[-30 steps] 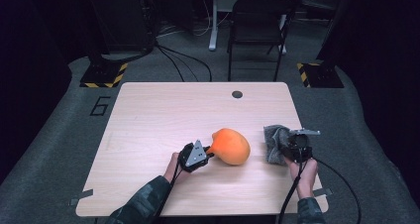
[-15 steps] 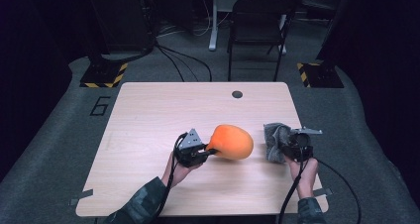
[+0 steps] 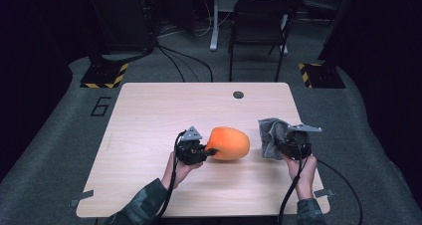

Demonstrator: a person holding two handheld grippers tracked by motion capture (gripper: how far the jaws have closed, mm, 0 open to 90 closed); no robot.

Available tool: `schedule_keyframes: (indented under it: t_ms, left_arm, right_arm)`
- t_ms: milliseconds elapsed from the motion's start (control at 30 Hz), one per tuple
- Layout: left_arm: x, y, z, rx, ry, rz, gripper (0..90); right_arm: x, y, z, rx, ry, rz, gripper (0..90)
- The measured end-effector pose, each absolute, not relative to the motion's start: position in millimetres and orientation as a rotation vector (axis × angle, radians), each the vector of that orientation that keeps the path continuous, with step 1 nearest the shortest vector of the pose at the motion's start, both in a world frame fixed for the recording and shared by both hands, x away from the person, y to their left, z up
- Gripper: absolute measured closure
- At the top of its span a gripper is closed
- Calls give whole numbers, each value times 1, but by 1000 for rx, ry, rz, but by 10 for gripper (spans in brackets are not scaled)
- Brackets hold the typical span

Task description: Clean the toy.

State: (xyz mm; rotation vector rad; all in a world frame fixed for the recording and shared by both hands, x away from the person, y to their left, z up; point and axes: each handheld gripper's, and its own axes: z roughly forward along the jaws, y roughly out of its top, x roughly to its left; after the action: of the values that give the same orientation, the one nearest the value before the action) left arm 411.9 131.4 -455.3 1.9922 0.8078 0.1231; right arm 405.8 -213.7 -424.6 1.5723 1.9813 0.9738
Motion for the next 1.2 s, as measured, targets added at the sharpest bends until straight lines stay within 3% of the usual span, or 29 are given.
schedule_keyframes:
  t_ms: [367, 633, 933, 1200]
  left_arm:
    - [417, 126, -469, 2000, 870, 35, 778]
    - [412, 120, -473, 2001, 857, -27, 782]
    - [413, 119, -477, 1980, 847, -54, 780]
    - [412, 118, -478, 1964, 843, -70, 779]
  right_arm:
    - [388, -141, -380, 1368, 2122, 1210, 757]
    - [392, -87, -407, 1294, 2247, 1147, 764]
    - [397, -99, -416, 1275, 2219, 1046, 769]
    - [410, -146, -440, 1461, 2142, 916, 769]
